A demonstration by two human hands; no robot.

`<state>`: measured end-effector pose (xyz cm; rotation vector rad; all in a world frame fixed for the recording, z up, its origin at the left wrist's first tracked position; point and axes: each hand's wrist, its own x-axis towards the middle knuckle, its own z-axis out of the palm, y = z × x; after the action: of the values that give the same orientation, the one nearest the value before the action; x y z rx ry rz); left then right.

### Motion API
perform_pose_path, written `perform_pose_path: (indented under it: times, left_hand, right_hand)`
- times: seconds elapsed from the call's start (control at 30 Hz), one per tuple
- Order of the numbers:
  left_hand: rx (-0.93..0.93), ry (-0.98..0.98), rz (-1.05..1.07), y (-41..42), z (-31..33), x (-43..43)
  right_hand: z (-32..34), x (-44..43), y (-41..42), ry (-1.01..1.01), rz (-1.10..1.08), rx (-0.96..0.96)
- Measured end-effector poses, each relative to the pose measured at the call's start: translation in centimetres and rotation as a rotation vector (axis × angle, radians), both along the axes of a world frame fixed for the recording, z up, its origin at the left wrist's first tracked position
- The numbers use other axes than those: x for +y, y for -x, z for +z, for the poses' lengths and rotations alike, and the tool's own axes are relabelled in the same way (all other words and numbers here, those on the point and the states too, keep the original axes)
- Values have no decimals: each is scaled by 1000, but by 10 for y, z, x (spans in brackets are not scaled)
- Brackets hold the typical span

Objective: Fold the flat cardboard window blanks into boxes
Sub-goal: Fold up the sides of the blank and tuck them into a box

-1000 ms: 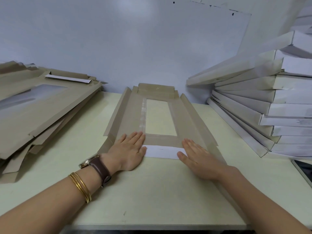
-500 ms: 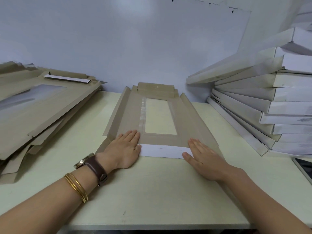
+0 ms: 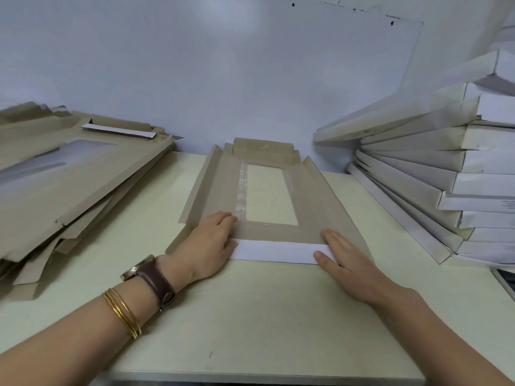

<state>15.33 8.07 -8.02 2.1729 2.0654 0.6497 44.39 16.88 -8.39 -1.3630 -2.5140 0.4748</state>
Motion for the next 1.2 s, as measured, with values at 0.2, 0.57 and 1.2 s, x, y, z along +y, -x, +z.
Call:
perform_pose_path:
  times: [0.2,0.57,1.2]
  left_hand:
    - [87,-112,-176,-7,11,-8]
    - [138,34,-163,-8,15,-5]
    - [261,-50,-93,-45,-5,39]
  right_hand:
    - [10,-11,-6,-197,105,143]
    - [13,0,-4,-215,185,11]
    - [-4,17,63,-311,23,-242]
